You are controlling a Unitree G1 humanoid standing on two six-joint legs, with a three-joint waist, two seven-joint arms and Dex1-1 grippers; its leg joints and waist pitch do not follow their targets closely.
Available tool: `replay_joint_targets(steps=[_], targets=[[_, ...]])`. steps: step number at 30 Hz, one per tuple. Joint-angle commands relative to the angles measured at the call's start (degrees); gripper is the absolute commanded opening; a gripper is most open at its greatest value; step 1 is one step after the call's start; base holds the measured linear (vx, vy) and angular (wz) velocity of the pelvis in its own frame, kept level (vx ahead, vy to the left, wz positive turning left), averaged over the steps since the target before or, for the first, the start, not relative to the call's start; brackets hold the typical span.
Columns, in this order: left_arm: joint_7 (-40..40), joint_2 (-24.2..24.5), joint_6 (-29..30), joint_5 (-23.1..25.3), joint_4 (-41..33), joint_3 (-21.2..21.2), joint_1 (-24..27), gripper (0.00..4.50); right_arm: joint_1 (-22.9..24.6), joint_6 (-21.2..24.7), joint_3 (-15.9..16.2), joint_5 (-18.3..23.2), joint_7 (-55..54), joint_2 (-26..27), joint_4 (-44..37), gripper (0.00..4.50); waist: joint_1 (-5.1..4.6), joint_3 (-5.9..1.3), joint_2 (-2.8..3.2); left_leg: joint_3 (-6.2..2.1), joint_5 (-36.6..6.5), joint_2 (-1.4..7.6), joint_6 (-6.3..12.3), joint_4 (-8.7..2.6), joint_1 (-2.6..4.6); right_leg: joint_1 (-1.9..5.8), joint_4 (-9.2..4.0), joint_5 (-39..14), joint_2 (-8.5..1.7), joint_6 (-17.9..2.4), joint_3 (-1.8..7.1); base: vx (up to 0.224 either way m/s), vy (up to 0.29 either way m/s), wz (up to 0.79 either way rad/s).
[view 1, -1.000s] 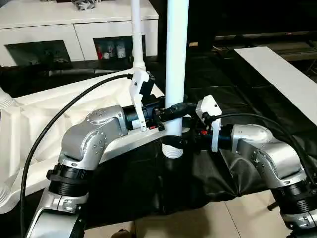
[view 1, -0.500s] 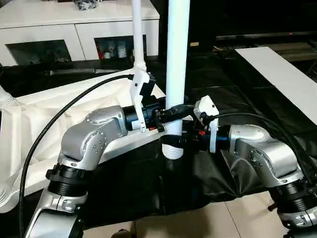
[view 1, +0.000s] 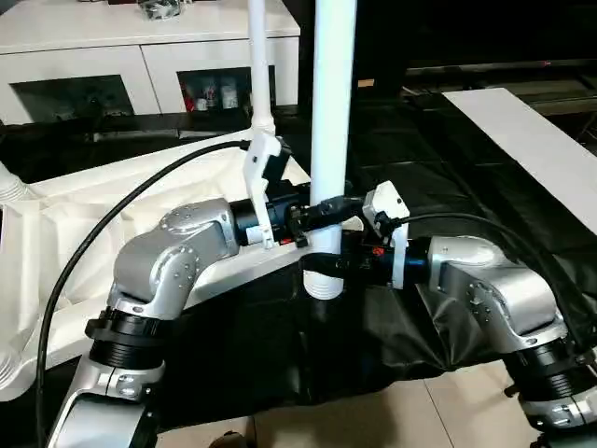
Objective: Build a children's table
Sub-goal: Insert table leg to table base
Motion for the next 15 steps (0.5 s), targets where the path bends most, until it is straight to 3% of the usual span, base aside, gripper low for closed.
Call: replay_joint_targets(steps=[1, 8, 10, 11, 15], targets=[[0.31, -0.10, 0.03, -0.51, 0.49, 0.91, -1.44, 2.91, 0.34, -0.49, -2.68, -0.25, -2.07, -0.01, -0.57, 1.88, -0.04, -3.79, -0.41, -0.58, -10.66, 1.07, -0.43, -3.48, 1.92, 2.05, -4.05, -5.29, -1.85, -12.18, 0.88, 0.000, 0.000, 0.00], [-1.08, 0.75, 0.95, -1.58, 0.41, 1.79, -1.70, 3.39, 1.04, -0.88, -5.51, -0.07, -5.51, 0.89, -1.75, 1.87, -0.08, -3.84, -0.33, -0.60, -10.64, 1.01, -0.64, -3.49, 1.95, 2.04, -4.01, -4.99, -1.82, -11.99, 0.85, 0.000, 0.000, 0.00], [3.37, -0.43, -3.39, 1.46, 1.92, 3.43, -2.12, 3.62, 0.60, -1.94, -8.33, -1.26, -9.95, 1.45, -0.61, 1.87, -0.15, -3.86, -0.29, -0.59, -10.60, 1.03, -1.00, -3.49, 1.93, 2.09, -4.10, -4.70, -1.84, -11.74, 0.87, 0.000, 0.000, 0.00], [5.28, -0.61, -6.73, 3.42, 2.62, 4.21, -1.77, 3.62, 0.26, -2.98, -9.91, -2.58, -12.86, 1.46, 0.76, 1.87, -0.01, -3.94, 0.14, -0.72, -10.42, 1.03, -1.18, -3.45, 2.00, 2.13, -4.02, -4.38, -1.89, -11.64, 0.85, 0.000, 0.000, 0.00], [17.82, -1.57, -14.05, 10.68, 4.57, 7.91, 1.34, 3.84, 0.97, -9.18, -14.49, -9.52, -25.03, 1.07, 4.01, 1.87, -0.40, -3.90, 0.11, -0.74, -11.60, 0.90, -3.20, -3.49, 1.95, 2.17, -4.44, -5.78, -1.76, -9.76, 0.78, 0.000, 0.000, 0.00]])
